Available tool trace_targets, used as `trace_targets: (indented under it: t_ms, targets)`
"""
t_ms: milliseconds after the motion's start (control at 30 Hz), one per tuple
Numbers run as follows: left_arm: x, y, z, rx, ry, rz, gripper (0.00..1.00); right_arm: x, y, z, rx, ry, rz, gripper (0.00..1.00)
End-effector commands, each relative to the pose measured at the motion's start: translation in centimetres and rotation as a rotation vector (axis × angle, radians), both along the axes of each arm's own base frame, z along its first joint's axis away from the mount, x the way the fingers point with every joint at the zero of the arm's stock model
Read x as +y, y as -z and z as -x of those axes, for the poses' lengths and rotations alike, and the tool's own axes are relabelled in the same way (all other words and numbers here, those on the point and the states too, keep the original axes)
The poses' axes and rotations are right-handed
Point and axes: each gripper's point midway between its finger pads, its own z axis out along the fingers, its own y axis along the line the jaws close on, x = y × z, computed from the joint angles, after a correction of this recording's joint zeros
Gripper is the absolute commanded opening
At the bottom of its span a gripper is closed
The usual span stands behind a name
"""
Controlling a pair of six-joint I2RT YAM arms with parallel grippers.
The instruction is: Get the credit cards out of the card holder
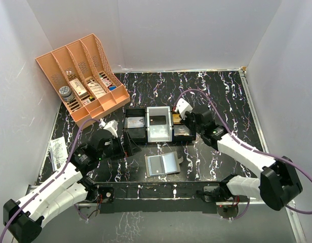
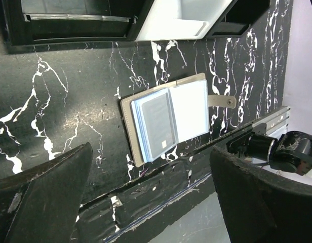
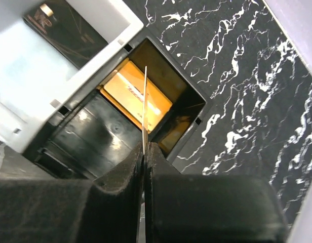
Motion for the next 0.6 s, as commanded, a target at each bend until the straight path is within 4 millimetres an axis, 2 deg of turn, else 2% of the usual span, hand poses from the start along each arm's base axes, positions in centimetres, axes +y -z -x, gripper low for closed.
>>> trace_targets:
  t_ms: [0, 333, 567]
  targets:
    - [0.4, -0.4, 0.2, -0.001, 0.019, -0.032, 0.99, -0.1, -1.2, -2.7, -0.169, -0.088, 0.191, 0.00]
    - [0.6, -0.6, 0.8, -0.001, 0.027, -0.021, 0.99, 0.7, 0.1, -5.5, -0.241, -0.115, 0.280, 0.00]
    - [1.0, -0.9, 1.1, -0.003, 0.028, -0.034, 0.99, 1.2, 2.6, -7.2, -0.208, -0.146, 0.363, 0.00]
